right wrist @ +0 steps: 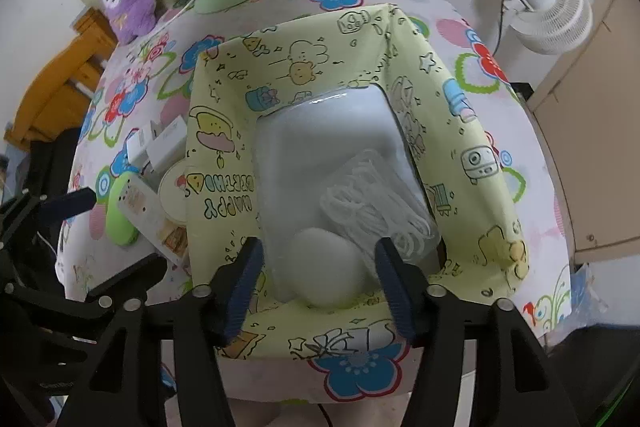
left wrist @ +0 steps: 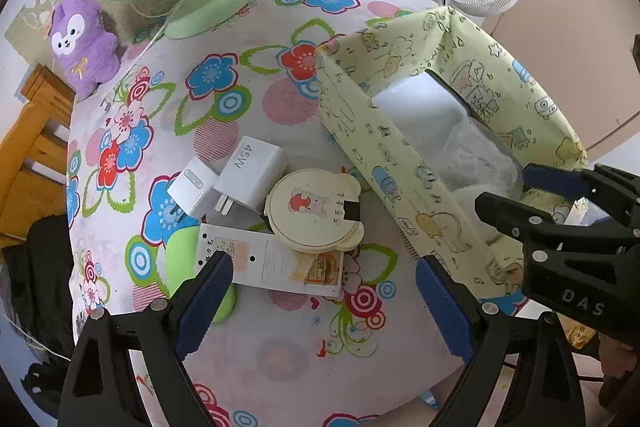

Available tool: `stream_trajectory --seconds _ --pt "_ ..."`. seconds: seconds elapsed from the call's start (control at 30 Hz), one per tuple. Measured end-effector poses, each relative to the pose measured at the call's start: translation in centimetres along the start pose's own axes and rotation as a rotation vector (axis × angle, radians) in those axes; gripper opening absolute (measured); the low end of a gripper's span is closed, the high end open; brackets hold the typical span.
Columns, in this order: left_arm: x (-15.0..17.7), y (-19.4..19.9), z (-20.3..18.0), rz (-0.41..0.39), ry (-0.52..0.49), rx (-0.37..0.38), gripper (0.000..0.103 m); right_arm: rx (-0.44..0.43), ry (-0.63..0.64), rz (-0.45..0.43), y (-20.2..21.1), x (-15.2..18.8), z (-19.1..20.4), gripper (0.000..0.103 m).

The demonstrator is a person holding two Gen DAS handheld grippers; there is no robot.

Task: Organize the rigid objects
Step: 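Lower the earbud case into the storage box and open the right tool, then withdraw both tools from the storage box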

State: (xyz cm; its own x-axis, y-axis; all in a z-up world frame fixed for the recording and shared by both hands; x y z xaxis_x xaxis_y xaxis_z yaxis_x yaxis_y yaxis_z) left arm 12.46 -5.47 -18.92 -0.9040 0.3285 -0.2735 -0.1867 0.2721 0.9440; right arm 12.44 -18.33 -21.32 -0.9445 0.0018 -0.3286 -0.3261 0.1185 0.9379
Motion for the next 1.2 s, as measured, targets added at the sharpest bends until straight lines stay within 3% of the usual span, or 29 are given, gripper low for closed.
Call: stream_trajectory --seconds 0.1,1.2 --pt "0.1 0.1 0.0 -0.001 -0.009 0.002 0.094 0.027 -0.007 -0.027 0.5 0.1 -0.2 0.076" --pt "2.4 9.4 1.7 -0.231 -0.036 0.059 0.094 0.102 -0.076 -0.240 11.0 0.9 2.9 0.084"
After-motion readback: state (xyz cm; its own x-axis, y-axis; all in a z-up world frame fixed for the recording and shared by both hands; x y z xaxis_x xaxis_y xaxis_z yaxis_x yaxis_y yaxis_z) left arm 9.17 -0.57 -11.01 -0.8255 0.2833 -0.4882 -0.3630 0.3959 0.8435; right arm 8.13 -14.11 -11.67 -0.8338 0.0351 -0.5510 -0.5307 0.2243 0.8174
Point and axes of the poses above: each gripper's, at about its wrist camera, not at the fingertips, and y roughly against the way its jaws point, z to its left, x to its underside, the point moved 5 cm from there along -y, roughly the way its jaws point, and after that the axes turned 13 degrees about x, right-handed, at the moved point
